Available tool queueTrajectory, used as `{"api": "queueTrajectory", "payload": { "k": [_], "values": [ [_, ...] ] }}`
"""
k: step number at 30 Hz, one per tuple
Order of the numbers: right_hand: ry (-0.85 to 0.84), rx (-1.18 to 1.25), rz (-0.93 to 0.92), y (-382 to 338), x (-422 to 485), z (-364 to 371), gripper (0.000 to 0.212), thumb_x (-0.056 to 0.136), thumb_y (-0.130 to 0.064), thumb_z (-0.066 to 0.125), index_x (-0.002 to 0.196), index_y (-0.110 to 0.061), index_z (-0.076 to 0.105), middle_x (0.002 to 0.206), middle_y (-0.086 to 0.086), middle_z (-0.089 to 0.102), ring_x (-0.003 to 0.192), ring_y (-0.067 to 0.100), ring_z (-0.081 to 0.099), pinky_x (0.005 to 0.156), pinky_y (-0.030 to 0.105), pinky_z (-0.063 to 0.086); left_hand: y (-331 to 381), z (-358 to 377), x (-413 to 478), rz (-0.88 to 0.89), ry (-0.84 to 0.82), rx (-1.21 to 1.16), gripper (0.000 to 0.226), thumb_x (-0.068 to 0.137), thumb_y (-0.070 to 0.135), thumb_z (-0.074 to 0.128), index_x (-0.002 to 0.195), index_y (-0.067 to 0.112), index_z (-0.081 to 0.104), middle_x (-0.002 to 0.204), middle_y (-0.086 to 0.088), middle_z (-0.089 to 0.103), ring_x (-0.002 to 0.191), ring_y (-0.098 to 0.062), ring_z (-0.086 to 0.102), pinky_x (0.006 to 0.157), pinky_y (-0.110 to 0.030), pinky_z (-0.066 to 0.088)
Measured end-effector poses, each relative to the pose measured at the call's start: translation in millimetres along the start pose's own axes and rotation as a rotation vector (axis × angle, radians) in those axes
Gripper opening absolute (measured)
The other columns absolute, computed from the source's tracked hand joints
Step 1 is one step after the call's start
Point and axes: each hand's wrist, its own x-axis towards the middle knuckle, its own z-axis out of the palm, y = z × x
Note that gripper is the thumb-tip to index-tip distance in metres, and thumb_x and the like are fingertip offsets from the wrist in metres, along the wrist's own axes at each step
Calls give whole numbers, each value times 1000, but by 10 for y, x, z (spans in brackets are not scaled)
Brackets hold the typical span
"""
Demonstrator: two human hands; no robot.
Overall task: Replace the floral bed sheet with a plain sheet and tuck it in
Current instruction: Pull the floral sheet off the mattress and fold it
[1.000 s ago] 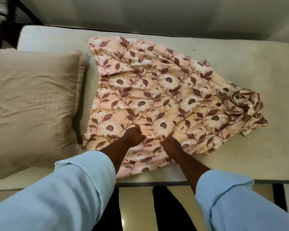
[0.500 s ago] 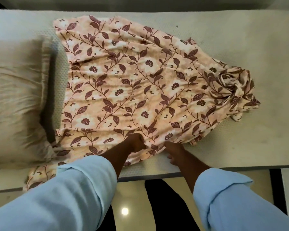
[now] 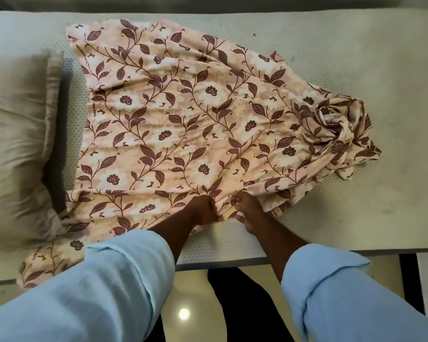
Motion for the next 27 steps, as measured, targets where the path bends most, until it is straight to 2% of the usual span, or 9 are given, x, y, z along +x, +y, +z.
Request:
{"api": "queueTrajectory", "payload": {
  "k": [3, 5, 7, 10, 14, 16, 21, 24, 27],
  "values": [
    [-19, -11, -38, 19, 24, -59, 21, 91, -34, 64, 104, -22, 76, 113, -3, 73, 100, 11, 64, 68, 30, 46, 16, 130, 63, 81, -1, 71, 30, 74, 38, 87, 85, 24, 63, 96, 2, 67, 92, -16, 61, 70, -25, 45],
    [-29, -43, -78, 2, -4, -95, 21, 95, -28, 62, 105, -17, 76, 100, -3, 73, 83, 7, 64, 61, 26, 46, -5, 221, 109, 111, -19, 143, 38, 73, 41, 87, 97, 23, 63, 104, 1, 66, 97, -19, 61, 80, -31, 53],
    [-24, -67, -115, 12, 29, -119, 24, 96, -25, 61, 110, -11, 75, 98, -1, 71, 83, 7, 63, 59, 25, 44, -45, 289, 119, 113, 18, 266, 47, 72, 42, 84, 107, 26, 57, 111, 1, 61, 100, -22, 59, 86, -41, 55],
    [-40, -137, -224, 81, 140, -157, 25, 96, -25, 58, 112, -16, 75, 110, -1, 75, 105, 15, 70, 64, 25, 45, -130, 411, 151, 135, 143, 344, 38, 78, 32, 77, 107, 26, 54, 112, 0, 60, 99, -25, 61, 83, -43, 57],
    [-3, -206, -321, 83, 202, -202, 21, 92, -29, 62, 102, -18, 76, 85, -7, 72, 76, 10, 63, 60, 23, 43, -182, 510, 194, 181, 254, 457, 22, 92, 29, 64, 113, 25, 62, 114, -3, 61, 98, -28, 65, 81, -43, 57],
    [9, -256, -347, 66, 220, -199, 21, 88, -34, 62, 97, -21, 76, 83, -8, 71, 78, 13, 62, 68, 29, 47, -212, 544, 222, 213, 284, 476, 22, 97, 33, 59, 116, 25, 66, 116, -2, 61, 98, -28, 66, 81, -38, 56],
    [-2, -344, -392, 47, 161, -228, 18, 90, -32, 62, 97, -20, 74, 88, -8, 70, 89, 16, 63, 80, 31, 49, -217, 520, 224, 146, 229, 341, 27, 95, 35, 59, 115, 19, 67, 116, -1, 64, 98, -26, 66, 76, -34, 55],
    [0, -510, -419, 12, 141, -260, 27, 86, -37, 60, 101, -18, 72, 102, 1, 73, 100, 23, 65, 90, 39, 53, -87, 417, 201, 118, 179, 194, 15, 91, 32, 66, 91, 17, 70, 100, -3, 64, 91, -23, 65, 72, -31, 53],
    [-77, -729, -495, -28, 44, -368, 18, 88, -23, 68, 104, -15, 72, 103, -1, 71, 99, 19, 62, 88, 31, 49, 57, 225, 116, 67, 190, -57, 21, 91, 28, 67, 71, 20, 64, 77, -1, 65, 78, -19, 63, 68, -30, 49]
  ]
}}
